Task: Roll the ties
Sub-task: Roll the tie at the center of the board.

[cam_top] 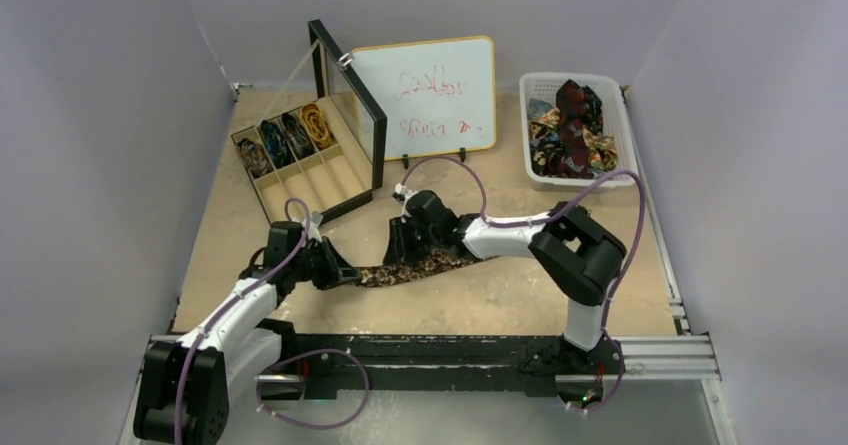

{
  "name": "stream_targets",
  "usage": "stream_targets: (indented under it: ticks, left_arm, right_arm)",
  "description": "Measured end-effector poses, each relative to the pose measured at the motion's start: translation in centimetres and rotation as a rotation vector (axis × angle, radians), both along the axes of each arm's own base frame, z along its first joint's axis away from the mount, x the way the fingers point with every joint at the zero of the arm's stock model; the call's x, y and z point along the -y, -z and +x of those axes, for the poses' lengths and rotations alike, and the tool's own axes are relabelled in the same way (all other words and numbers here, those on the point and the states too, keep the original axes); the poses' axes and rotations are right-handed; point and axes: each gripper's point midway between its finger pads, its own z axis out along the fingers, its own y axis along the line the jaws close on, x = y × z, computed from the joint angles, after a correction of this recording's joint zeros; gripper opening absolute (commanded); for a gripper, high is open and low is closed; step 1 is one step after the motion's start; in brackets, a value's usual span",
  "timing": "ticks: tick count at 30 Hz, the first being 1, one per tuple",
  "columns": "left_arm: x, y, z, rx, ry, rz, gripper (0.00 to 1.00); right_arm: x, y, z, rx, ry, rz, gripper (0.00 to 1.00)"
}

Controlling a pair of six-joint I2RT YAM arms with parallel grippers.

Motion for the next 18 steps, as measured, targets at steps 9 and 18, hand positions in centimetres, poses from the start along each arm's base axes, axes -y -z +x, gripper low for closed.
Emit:
stream_targets:
  ticks: [9, 18]
  left_arm:
    - [0.1, -0.1, 0.1, 0.009, 0.006, -0.005, 0.0]
    - [0.6, -0.7, 0.1, 0.03, 0.036, -0.034, 0.0]
  right_arm:
    - [1.7, -8.1, 3.1, 0.244, 0.024, 0.072, 0.66]
    - [0.5, -4.3, -0.2, 0.033, -0.011, 0.161, 0.6]
